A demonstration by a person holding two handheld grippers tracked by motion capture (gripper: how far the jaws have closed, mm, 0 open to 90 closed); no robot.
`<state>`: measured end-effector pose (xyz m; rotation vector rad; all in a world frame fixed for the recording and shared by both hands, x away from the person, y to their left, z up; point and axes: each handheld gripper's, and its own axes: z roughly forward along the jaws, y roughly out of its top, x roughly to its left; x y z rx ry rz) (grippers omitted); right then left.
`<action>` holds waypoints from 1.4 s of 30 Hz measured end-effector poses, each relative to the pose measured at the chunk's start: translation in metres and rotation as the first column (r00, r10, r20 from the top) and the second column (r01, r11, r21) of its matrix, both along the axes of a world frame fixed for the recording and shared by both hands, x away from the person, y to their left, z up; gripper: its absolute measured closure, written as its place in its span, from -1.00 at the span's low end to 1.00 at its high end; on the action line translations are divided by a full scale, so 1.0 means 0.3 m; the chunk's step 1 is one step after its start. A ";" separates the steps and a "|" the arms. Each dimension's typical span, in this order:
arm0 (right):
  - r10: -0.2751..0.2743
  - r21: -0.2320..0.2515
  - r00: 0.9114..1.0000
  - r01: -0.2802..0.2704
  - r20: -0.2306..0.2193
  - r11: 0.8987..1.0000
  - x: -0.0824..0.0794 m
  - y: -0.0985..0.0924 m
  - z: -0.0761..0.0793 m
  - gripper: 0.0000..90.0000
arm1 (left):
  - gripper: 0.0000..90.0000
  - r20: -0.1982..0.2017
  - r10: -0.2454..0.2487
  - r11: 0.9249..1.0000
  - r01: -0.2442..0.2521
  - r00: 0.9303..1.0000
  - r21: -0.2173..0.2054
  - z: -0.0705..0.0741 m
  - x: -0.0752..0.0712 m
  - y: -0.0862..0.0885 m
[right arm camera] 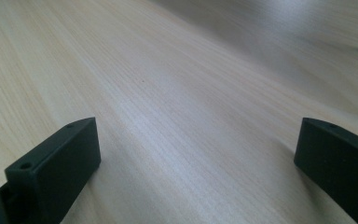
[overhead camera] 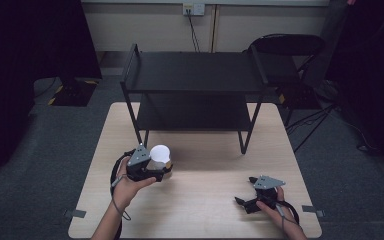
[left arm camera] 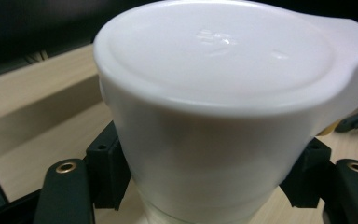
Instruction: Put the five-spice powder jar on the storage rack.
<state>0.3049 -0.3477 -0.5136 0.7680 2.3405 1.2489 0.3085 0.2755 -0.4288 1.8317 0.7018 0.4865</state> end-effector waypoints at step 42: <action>0.000 0.000 1.000 0.000 0.000 1.000 0.000 0.000 0.000 -1.00 | -0.32 0.067 0.241 0.970 -0.242 0.968 0.005 0.326 0.201 -0.237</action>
